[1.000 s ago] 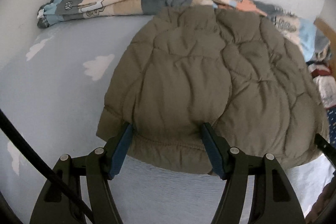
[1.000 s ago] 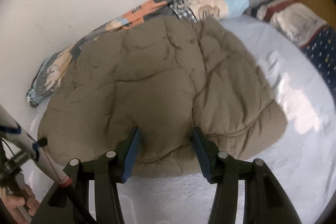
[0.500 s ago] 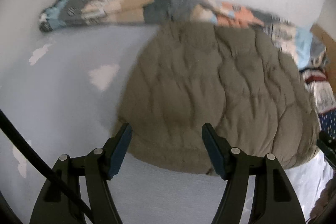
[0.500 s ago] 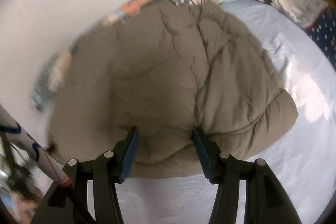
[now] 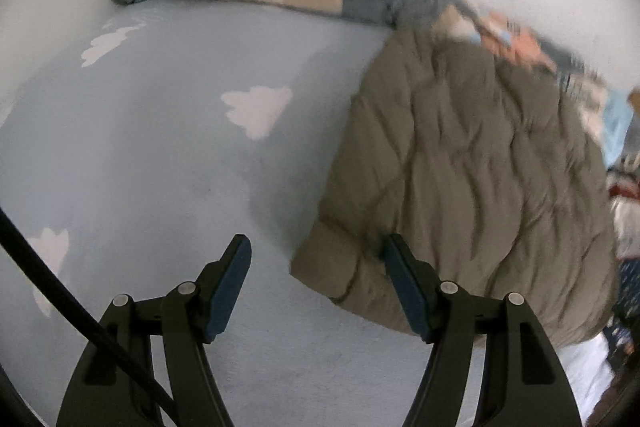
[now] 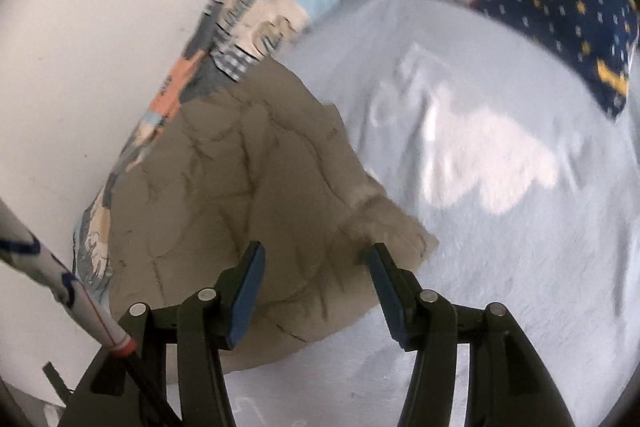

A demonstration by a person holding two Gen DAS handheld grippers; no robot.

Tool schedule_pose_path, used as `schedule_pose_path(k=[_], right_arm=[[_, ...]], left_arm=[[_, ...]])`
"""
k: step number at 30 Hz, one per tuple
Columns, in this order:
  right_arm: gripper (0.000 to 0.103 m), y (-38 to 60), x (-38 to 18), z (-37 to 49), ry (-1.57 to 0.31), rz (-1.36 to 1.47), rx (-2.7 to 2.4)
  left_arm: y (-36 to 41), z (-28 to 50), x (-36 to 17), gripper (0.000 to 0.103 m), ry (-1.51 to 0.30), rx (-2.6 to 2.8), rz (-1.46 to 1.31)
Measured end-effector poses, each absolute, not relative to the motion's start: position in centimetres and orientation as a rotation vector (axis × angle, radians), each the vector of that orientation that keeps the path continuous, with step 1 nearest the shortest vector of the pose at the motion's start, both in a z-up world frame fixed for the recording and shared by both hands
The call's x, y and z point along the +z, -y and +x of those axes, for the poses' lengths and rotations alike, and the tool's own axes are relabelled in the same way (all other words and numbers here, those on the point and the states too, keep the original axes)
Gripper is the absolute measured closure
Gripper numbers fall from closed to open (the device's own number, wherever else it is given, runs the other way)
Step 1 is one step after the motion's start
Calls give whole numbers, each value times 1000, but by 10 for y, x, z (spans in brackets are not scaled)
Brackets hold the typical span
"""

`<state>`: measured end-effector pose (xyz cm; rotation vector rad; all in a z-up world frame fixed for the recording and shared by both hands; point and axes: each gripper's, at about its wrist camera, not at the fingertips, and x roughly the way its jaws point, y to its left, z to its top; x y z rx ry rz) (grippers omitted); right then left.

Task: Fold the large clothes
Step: 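Move both grippers to the folded edge of the jacket bundle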

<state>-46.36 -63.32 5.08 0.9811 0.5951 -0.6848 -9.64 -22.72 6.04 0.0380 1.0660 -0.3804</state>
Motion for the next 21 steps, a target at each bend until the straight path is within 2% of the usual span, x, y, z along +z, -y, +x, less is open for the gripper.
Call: schedule_pose_path(k=[5,9,17,21], right_arm=[[44,636,28,-455,-669,1030,-667],[38,640,21,-454,-695,1046,-653],[38,629,49,-455,-644,971,-689],[38,619,73,-452,-588,861,-701]], left_arm=[[236,-99,58,35,-1054,-365,91],[231,-99,63,33,-1051,-358,69],[240,-138,120,33,-780,-408,56],[256,-154,124,33,-728,-451,99]])
